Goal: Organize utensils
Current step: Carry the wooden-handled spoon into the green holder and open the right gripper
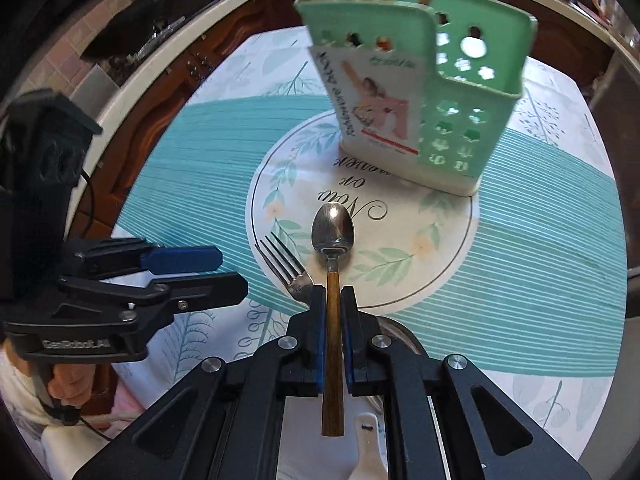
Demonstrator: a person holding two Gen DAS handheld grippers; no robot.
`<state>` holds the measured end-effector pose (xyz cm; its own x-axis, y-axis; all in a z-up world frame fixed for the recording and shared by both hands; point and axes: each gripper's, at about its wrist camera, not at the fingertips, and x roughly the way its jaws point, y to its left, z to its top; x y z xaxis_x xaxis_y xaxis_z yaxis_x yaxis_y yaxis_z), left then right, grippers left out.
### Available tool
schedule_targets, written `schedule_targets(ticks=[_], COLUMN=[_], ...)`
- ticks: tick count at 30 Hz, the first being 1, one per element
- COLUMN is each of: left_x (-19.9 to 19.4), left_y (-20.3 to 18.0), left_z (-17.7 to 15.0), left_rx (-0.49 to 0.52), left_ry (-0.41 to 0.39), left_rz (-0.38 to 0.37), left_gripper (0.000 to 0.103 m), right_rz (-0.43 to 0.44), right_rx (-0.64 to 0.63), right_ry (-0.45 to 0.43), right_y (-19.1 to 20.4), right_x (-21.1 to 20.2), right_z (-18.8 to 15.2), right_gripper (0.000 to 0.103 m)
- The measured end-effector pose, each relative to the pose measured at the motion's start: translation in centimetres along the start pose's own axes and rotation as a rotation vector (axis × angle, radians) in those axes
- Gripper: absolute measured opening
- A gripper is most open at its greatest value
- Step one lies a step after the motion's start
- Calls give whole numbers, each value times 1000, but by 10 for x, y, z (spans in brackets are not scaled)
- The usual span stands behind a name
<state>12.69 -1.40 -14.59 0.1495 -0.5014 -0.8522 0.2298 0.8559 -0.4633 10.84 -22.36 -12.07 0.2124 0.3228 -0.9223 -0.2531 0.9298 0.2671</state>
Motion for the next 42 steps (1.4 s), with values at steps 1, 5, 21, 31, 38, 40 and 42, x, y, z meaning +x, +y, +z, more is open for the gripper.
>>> schedule_targets(ticks=[1, 5, 21, 31, 38, 40, 42], left_x=[1, -2, -11, -5, -7, -9, -12], left_y=[-1, -3, -32, -21, -25, -28, -30], left_z=[0, -4, -7, -6, -5, -4, -2], left_rx=[1, 5, 72, 40, 64, 76, 84], left_ry=[1, 6, 1, 11, 0, -12, -24], left_rz=[1, 6, 4, 3, 9, 16, 21], left_gripper=[44, 44, 44, 44, 44, 44, 44], right_rz=[16, 62, 55, 300, 301, 282, 274], right_rx=[16, 48, 261, 650, 797, 785, 763], right_ry=[-17, -84, -228, -102, -118, -147, -176], right_y=[-3, -8, -65, -126, -142, -137, -133], right_x=[-8, -37, -120, -77, -74, -81, -85], right_z=[-1, -4, 45, 86, 105, 111, 117], right_gripper=[7, 7, 7, 7, 16, 24, 26])
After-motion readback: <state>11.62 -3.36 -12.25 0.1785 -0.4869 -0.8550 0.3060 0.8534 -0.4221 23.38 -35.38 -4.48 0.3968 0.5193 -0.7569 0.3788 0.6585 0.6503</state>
